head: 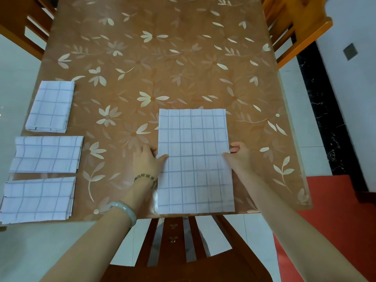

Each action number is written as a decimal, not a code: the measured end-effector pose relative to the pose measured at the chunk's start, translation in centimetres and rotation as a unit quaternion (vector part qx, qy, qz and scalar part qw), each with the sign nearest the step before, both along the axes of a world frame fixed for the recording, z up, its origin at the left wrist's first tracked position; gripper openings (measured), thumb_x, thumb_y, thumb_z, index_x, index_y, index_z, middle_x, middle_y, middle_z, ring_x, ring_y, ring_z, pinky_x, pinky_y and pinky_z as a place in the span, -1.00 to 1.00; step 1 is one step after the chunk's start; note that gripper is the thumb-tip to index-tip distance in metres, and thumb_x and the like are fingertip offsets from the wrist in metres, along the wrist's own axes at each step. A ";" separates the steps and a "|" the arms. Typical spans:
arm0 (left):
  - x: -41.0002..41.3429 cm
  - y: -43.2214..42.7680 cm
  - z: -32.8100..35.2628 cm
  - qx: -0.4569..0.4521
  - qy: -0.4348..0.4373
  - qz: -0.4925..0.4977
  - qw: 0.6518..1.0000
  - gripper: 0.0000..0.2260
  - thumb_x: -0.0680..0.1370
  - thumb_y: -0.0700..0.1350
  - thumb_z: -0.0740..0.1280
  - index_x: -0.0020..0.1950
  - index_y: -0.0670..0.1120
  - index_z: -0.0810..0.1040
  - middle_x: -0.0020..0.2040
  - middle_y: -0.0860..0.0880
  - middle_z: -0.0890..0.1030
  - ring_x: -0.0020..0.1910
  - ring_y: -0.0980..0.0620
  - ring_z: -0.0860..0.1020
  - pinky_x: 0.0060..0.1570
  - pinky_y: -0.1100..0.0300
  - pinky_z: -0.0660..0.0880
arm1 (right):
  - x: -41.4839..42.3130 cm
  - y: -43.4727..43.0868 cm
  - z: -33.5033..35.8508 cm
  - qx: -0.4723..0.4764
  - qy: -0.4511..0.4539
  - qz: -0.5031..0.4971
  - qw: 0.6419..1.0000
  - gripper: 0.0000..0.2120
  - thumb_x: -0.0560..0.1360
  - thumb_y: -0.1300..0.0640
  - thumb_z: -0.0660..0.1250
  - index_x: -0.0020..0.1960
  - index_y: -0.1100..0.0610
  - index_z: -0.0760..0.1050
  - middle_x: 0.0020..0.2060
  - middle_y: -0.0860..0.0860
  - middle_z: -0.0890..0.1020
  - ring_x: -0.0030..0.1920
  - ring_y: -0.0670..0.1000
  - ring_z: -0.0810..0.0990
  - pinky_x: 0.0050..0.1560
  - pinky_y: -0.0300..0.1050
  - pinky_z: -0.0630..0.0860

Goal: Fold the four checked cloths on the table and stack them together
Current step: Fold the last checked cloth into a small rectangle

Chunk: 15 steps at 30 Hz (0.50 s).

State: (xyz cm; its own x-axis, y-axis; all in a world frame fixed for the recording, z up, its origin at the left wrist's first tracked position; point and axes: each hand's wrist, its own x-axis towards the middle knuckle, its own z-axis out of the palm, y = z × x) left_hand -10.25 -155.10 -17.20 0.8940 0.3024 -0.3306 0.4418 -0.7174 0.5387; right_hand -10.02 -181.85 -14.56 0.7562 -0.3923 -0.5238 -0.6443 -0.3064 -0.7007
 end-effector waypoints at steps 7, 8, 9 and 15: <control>0.9 -0.5 0.8 -0.027 0.058 0.031 0.997 -0.74 0.37 -0.02 0.47 -0.12 -0.11 0.47 -0.19 -0.05 0.57 -0.10 -0.10 0.54 -0.20 0.15 0.39 | 0.8 0.0 -0.7 -0.018 0.017 0.002 1.000 -0.57 0.39 0.39 0.36 0.23 0.23 0.42 -0.23 -0.06 0.48 -0.25 -0.13 0.46 -0.31 -0.30 0.37; 1.0 -0.6 1.0 -0.032 0.061 0.031 0.997 -0.77 0.38 -0.04 0.46 -0.13 -0.11 0.49 -0.23 -0.03 0.56 -0.12 -0.09 0.55 -0.22 0.17 0.38 | 1.0 -0.1 -0.9 -0.020 0.020 0.001 1.000 -0.57 0.39 0.39 0.36 0.23 0.23 0.42 -0.23 -0.05 0.49 -0.24 -0.11 0.47 -0.32 -0.29 0.37; 1.0 -0.6 1.1 -0.039 0.060 0.029 0.997 -0.81 0.39 -0.07 0.46 -0.15 -0.11 0.49 -0.26 -0.02 0.55 -0.13 -0.10 0.55 -0.23 0.18 0.37 | 1.2 -0.1 -1.0 -0.021 0.024 -0.002 0.999 -0.58 0.39 0.39 0.36 0.23 0.24 0.42 -0.22 -0.04 0.50 -0.21 -0.08 0.49 -0.31 -0.29 0.37; 1.3 -1.0 1.4 -0.077 0.032 0.044 0.996 -0.66 0.35 -0.03 0.49 -0.05 -0.17 0.44 -0.18 -0.07 0.54 -0.15 -0.05 0.50 -0.32 0.19 0.31 | 2.3 -0.7 -0.3 0.010 0.032 -0.008 0.999 -0.71 0.43 0.44 0.31 0.13 0.26 0.50 -0.29 -0.05 0.47 -0.21 -0.01 0.49 -0.23 -0.22 0.42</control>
State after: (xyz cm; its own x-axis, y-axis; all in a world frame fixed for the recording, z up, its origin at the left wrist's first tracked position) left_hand -8.97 -156.08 -15.77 0.8419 0.3202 -0.4343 0.5364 -0.5845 0.6089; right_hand -7.73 -182.55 -14.86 0.7143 -0.3927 -0.5793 -0.6931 -0.2822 -0.6633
